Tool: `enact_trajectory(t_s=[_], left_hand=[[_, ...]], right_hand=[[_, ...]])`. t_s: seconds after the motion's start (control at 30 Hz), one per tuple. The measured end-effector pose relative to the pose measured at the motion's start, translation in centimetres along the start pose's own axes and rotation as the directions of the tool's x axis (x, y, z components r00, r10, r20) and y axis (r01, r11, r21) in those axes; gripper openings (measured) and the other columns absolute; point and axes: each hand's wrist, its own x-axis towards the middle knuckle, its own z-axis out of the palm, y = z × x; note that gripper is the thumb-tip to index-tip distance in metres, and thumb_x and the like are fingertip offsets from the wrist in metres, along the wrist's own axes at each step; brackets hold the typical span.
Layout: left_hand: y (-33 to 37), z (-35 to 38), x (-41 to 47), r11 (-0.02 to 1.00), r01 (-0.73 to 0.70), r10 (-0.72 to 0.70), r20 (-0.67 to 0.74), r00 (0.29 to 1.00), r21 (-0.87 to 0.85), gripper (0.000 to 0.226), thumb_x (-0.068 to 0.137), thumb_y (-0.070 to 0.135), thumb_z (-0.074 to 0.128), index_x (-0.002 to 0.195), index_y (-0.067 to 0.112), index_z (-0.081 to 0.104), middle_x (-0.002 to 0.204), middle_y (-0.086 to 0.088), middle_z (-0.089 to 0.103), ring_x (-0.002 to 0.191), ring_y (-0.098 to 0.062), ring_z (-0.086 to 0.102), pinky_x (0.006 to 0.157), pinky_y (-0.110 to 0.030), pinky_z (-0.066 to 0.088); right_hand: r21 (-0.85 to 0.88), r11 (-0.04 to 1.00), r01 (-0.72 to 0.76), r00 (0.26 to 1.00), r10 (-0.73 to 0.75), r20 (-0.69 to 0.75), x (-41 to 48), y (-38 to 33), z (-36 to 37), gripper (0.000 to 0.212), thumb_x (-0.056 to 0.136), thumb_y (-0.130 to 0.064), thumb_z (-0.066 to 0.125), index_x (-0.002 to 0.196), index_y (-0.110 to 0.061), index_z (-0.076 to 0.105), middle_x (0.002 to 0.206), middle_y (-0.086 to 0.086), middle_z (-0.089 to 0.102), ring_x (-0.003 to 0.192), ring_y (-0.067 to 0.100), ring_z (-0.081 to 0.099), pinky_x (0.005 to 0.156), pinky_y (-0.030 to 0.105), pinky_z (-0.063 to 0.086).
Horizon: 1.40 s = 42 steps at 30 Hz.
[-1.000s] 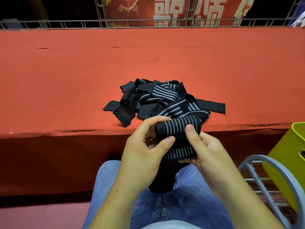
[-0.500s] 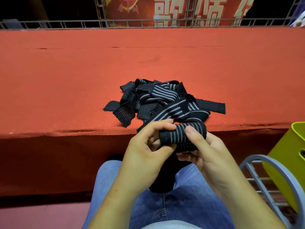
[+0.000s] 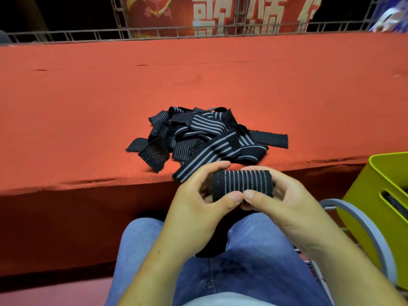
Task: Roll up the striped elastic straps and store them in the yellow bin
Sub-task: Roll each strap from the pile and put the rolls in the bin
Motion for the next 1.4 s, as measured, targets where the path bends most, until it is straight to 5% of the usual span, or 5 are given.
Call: enact_trajectory(t_s=[0.53,0.83,1.03,1.17,1.4], left_hand=[[2.0,7.0,3.8,0.974,-0.127,0.077,0.256,0.964,0.188,0.029,0.084,0.011,0.084,0.103,0.03,0.073,0.1,0.011,0.077,0.097,-0.004,0.072,0.084,-0.018,0.055],[3.6,13.9,6.9,0.914,-0.268,0.124,0.42,0.899,0.304,0.033,0.079,0.022,0.089,0.108,0.029,0.075,0.101,0.012,0.078,0.099,-0.005,0.073,0.097,-0.038,0.057],[3.7,18.5,8.3,0.899,-0.292,0.113,0.473,0.874,0.326,0.031,0.081,0.032,0.088,0.109,0.031,0.074,0.102,0.015,0.078,0.099,-0.002,0.073,0.094,-0.039,0.057],[2.6,21.8,9.0,0.927,-0.269,0.111,0.493,0.863,0.261,0.035,0.084,0.024,0.085,0.116,0.029,0.072,0.106,0.017,0.078,0.102,0.001,0.072,0.089,-0.02,0.056],[-0.6,24.6,10.8,0.874,-0.321,0.094,0.52,0.849,0.366,0.043,0.092,0.025,0.077,0.132,0.029,0.064,0.121,0.017,0.073,0.113,0.009,0.065,0.1,-0.015,0.05]], right_hand=[[-0.316,0.946,0.07,0.988,-0.109,-0.11,-2.7,-4.0,-8.8,0.028,0.078,-0.033,0.081,0.104,-0.026,0.08,0.1,-0.006,0.081,0.095,0.008,0.076,0.086,0.021,0.058],[-0.889,0.447,0.102,0.991,-0.124,0.051,-3.1,-8.9,-17.5,0.028,0.073,-0.058,0.084,0.097,-0.048,0.074,0.098,-0.026,0.066,0.098,-0.005,0.063,0.08,0.013,0.044],[-0.931,0.359,0.06,0.998,-0.054,0.044,-4.4,-10.5,-20.9,0.017,0.087,-0.046,0.08,0.102,-0.039,0.076,0.083,-0.019,0.073,0.071,0.002,0.065,0.063,0.019,0.047],[-0.927,0.375,-0.028,0.999,0.038,-0.015,-5.1,-10.7,-24.3,0.011,0.089,-0.042,0.08,0.094,-0.035,0.073,0.06,-0.035,0.06,0.053,-0.002,0.059,0.051,0.012,0.041],[-0.871,0.376,-0.317,0.947,0.082,-0.31,-5.2,-8.2,-34.3,0.041,0.078,-0.06,0.077,0.1,-0.025,0.077,0.087,-0.01,0.077,0.076,0.009,0.068,0.07,0.03,0.05]])
